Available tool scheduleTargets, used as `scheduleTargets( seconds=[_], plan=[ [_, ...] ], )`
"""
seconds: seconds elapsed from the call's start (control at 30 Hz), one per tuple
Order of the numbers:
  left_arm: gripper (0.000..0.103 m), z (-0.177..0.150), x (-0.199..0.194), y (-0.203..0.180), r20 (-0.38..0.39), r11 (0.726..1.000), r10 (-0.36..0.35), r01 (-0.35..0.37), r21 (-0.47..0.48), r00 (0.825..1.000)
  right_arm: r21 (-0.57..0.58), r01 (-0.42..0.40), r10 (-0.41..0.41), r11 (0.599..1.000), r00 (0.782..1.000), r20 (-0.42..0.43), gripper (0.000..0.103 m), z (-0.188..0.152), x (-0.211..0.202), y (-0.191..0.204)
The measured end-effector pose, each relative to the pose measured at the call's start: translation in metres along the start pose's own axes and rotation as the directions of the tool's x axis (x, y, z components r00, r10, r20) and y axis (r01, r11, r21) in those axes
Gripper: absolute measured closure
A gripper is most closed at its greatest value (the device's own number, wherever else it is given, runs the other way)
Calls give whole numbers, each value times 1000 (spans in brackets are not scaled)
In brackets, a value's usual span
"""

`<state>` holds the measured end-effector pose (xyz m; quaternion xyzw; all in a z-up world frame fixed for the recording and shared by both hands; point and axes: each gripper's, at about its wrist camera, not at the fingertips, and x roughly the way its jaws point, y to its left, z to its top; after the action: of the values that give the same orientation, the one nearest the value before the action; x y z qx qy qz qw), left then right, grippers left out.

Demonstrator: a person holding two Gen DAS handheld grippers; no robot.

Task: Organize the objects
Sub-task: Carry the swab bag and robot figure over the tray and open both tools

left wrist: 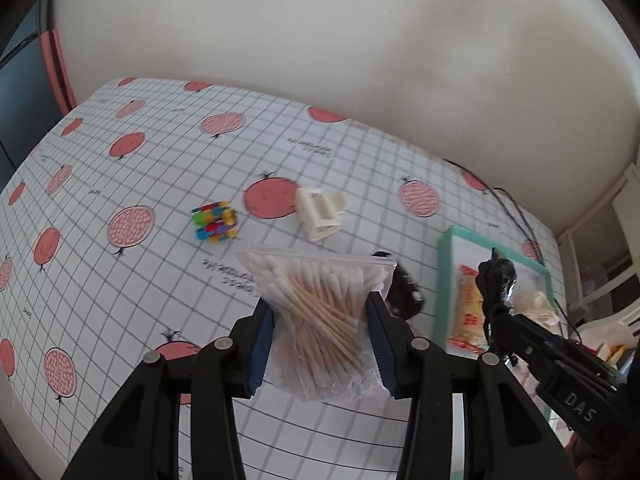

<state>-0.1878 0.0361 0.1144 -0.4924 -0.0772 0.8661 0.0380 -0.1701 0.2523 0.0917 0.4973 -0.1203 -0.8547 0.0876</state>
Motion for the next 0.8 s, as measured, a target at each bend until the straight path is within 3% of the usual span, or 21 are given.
scheduleTargets(
  seconds=[0.43,0.7,0.8],
  plan=[
    [56,-20,1,-83,-35,989,-96,99,111,995,92,69,-72,993,997,23,70,-3,-28,-66],
    [56,-53,23,-136,-140,968,-129,156,198,982,123,106,-104,987,994,-23,70,-12,-24,-92],
    [56,-70,35,-150,-180,959,-107,149,239,978,130,121,-116,984,992,-44,70,-15,-19,-98]
  ],
)
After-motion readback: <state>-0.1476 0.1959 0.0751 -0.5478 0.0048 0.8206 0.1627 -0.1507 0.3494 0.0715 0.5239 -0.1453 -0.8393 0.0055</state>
